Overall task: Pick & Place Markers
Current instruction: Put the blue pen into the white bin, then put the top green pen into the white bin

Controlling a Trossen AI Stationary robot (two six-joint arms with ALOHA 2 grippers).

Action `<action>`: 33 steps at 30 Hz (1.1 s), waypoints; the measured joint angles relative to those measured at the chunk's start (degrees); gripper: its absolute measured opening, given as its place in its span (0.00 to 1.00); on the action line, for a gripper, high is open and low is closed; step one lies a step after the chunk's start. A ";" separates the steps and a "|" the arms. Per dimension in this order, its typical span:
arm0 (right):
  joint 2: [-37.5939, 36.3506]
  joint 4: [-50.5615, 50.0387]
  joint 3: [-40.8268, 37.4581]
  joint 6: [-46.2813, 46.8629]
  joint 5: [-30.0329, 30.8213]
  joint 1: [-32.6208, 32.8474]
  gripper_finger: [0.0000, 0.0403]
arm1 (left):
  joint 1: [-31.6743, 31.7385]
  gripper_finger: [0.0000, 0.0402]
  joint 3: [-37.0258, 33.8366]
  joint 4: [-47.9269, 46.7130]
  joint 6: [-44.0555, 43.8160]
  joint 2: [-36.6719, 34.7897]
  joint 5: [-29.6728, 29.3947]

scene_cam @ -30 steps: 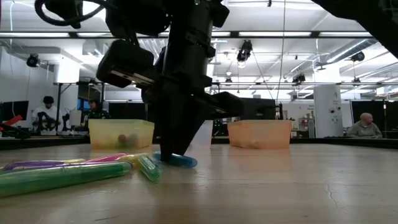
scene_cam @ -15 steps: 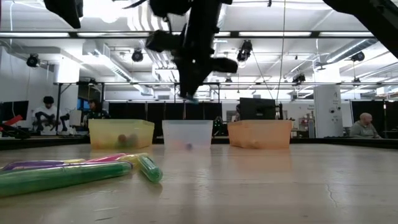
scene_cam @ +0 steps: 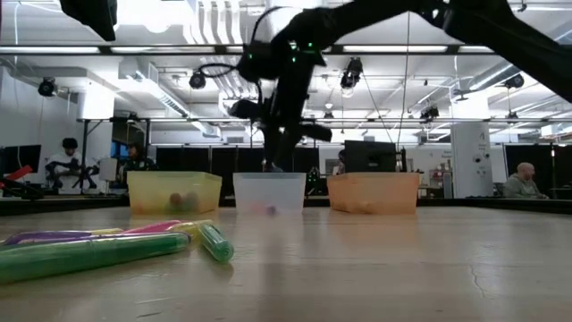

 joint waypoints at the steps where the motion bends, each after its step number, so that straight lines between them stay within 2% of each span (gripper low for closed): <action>1: 0.52 0.29 0.00 -0.17 -2.50 -0.75 0.08 | -0.02 0.25 0.00 0.00 -0.03 0.00 0.00; 4: 1.73 0.19 0.07 -0.45 -5.07 -2.16 0.08 | -0.04 0.25 0.00 0.00 -0.03 0.00 0.00; 7: 2.06 0.13 0.04 -0.43 -2.59 -2.52 0.12 | -0.04 0.25 0.00 0.00 -0.10 0.00 0.00; 10: 1.41 0.17 0.08 -0.65 -0.13 -2.49 0.18 | -0.04 0.25 0.00 0.00 -0.12 0.00 0.00; 16: 1.06 -0.18 0.09 -1.76 -2.40 -2.50 0.32 | 0.00 0.25 0.00 0.02 -0.18 0.00 -0.02; 25: -2.28 0.17 0.09 -0.42 -2.25 2.79 0.41 | 0.00 0.25 0.00 0.03 0.30 0.00 -0.02; 33: -6.20 0.64 0.09 3.81 -1.53 12.58 0.40 | 0.00 0.25 0.00 0.02 0.39 0.00 -0.02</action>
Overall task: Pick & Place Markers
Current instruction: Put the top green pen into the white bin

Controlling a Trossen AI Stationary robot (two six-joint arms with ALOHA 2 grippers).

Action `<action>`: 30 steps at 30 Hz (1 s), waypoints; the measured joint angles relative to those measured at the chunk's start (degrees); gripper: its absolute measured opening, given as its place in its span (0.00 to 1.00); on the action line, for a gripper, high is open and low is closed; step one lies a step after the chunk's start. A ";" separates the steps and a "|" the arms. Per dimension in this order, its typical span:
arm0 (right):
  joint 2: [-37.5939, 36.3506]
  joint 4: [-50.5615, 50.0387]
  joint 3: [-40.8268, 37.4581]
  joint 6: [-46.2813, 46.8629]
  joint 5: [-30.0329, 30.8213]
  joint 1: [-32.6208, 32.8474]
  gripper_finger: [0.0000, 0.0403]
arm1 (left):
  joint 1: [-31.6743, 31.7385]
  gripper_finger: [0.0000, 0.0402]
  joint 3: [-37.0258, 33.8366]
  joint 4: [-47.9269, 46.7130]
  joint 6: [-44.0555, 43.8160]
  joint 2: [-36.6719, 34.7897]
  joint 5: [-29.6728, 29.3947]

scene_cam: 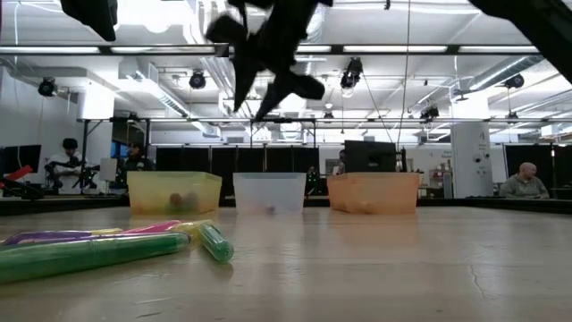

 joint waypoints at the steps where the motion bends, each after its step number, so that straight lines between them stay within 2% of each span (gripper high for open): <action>1: -0.26 0.11 0.02 0.55 0.13 1.36 0.39 | 0.00 0.25 0.00 0.00 0.00 0.00 0.00; 10: 1.31 0.75 0.00 7.43 -1.46 13.38 0.35 | 0.00 0.25 0.00 -0.01 1.40 0.00 -0.37; 16: 1.59 0.97 -0.52 13.98 -1.53 19.10 0.33 | -0.04 0.25 0.00 0.02 1.97 0.00 -0.42; 19: 2.94 1.21 -0.89 14.48 -2.81 20.32 0.33 | -0.04 0.25 0.00 0.08 3.29 0.00 -0.46; 25: 7.31 2.00 -1.25 20.23 -11.21 20.85 0.35 | -0.02 0.25 0.00 0.17 3.69 0.00 -0.81; 30: 8.44 2.55 -1.25 21.14 -11.59 21.06 0.36 | -0.02 0.25 0.00 0.17 3.70 0.00 -0.81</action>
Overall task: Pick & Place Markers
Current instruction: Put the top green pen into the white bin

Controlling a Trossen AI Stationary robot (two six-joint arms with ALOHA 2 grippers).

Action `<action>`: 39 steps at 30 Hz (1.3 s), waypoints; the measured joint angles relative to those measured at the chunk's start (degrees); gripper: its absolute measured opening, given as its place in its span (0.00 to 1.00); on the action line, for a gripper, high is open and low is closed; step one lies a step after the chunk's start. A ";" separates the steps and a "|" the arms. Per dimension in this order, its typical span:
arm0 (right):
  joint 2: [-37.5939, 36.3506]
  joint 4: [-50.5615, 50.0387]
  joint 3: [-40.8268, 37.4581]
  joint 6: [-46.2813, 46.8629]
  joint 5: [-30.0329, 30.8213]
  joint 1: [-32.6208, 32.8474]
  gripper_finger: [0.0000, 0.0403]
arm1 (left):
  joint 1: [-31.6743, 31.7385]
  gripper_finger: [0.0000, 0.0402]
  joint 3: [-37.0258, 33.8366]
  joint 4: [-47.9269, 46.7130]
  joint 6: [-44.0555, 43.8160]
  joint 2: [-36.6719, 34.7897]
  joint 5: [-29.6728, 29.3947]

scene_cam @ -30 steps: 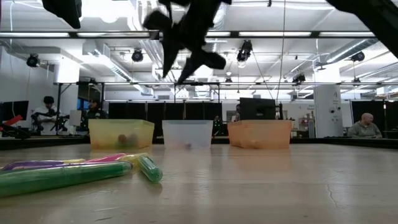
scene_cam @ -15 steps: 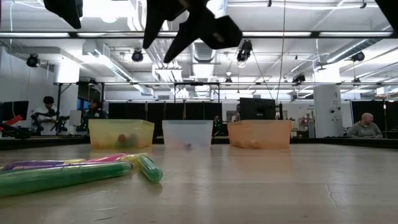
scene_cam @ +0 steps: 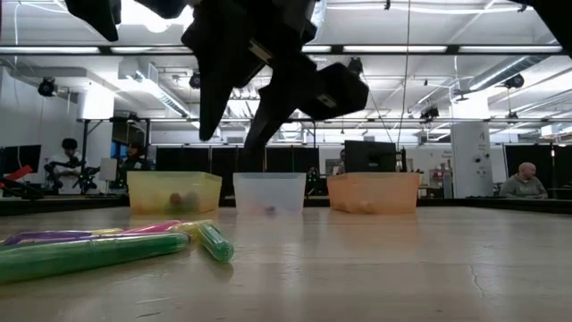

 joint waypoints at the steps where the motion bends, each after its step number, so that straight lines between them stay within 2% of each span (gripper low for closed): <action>1: 0.42 0.25 0.00 -0.05 0.03 -0.04 0.35 | 0.00 0.25 0.00 -0.01 0.01 0.00 0.02; 14: 2.61 3.00 -2.45 -2.55 0.21 -0.42 0.32 | -0.02 0.25 -0.88 0.02 0.12 0.00 0.15; 21: 2.61 7.83 -4.47 -1.31 0.23 -0.58 0.31 | -0.02 0.25 -3.63 0.14 -0.34 0.00 0.80; 26: 2.55 7.56 -5.70 -1.00 0.25 -0.58 0.31 | 0.02 0.25 -5.59 0.11 -1.34 0.00 1.20; 39: 2.53 12.16 -9.27 0.43 0.37 -0.59 0.30 | 0.02 0.25 -5.70 0.26 -1.52 -0.07 1.68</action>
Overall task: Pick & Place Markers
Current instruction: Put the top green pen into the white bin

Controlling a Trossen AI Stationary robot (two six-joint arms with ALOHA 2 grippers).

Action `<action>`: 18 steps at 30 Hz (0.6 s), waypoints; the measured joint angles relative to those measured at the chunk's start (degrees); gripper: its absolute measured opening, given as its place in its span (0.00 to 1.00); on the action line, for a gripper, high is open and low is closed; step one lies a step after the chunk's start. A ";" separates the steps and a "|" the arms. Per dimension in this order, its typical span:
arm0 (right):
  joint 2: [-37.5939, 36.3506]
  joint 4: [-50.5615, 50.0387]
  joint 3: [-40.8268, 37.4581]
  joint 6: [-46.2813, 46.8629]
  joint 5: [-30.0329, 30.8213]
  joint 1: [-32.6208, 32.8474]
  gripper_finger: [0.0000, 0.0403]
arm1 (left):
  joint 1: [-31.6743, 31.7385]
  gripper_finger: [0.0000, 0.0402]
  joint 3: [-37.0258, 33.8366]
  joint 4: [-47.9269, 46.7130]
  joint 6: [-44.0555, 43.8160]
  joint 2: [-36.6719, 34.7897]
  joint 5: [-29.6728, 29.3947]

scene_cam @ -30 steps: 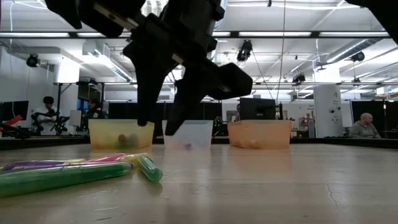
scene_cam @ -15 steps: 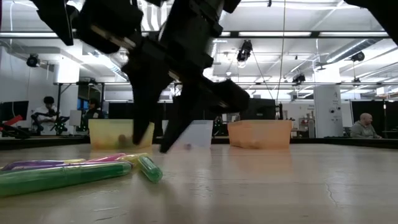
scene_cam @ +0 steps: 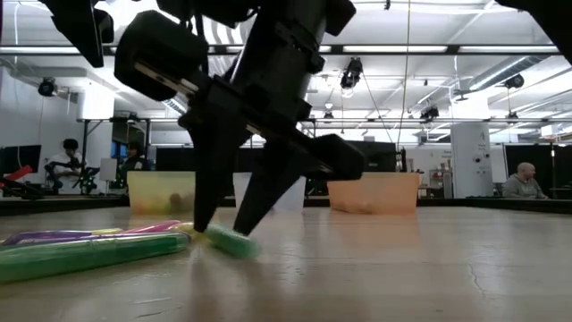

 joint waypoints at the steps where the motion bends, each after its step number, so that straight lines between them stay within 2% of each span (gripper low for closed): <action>1: -0.12 0.28 -0.39 0.00 -0.02 -0.01 0.30 | 0.00 0.25 0.00 0.00 0.00 0.00 0.00; 9: -0.36 0.44 -2.03 -0.45 0.18 -0.07 0.25 | -0.02 0.25 0.00 -0.02 0.00 -0.02 0.02; 18: -0.45 -2.68 -2.36 -4.66 0.94 -2.33 0.09 | -0.02 0.25 0.00 0.00 0.00 -0.04 0.35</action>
